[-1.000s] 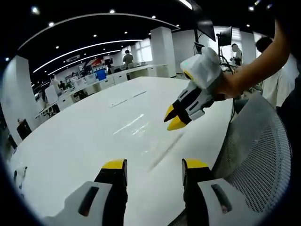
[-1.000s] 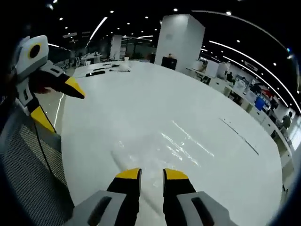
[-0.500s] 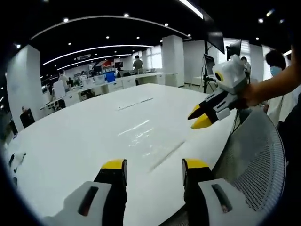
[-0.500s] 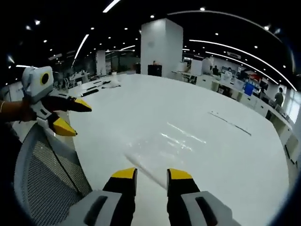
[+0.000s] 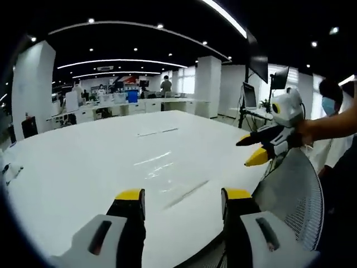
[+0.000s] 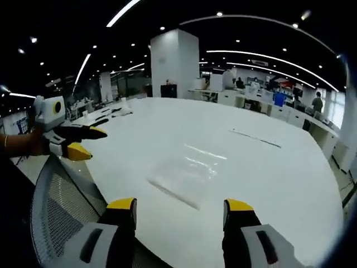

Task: Open the resealable bag by pulling the two sides of the seal apart until the entire bag opening is separated and visibly accessible.

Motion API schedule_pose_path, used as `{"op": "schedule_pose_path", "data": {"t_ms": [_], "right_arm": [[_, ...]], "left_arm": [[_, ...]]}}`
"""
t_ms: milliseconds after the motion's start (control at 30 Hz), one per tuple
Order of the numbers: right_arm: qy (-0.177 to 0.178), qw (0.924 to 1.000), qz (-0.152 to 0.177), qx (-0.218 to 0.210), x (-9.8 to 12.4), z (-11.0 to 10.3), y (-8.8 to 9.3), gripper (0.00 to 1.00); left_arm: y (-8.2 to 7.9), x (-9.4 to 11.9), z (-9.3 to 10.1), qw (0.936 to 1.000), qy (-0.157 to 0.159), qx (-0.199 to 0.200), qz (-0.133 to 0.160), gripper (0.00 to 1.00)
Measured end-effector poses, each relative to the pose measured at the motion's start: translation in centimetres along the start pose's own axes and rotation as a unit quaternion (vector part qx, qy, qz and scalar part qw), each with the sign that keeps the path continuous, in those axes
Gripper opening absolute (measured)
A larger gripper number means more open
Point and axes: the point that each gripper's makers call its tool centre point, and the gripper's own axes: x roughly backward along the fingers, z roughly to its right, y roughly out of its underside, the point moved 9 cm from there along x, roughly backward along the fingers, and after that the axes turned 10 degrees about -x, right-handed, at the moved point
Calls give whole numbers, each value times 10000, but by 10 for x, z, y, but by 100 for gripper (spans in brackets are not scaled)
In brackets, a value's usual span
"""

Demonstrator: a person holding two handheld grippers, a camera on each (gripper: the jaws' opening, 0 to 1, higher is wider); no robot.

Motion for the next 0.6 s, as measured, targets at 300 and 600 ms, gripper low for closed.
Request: {"op": "schedule_pose_path", "data": {"t_ms": [300,600], "right_arm": [[373,9987,218,-280,24,9,13,63],[483,9983,160,-287,23,8,21,64]], "left_arm": [[1,1,1,9999,16,126,-13,63],[5,3,4,9996,-5,270,-76,64]]}}
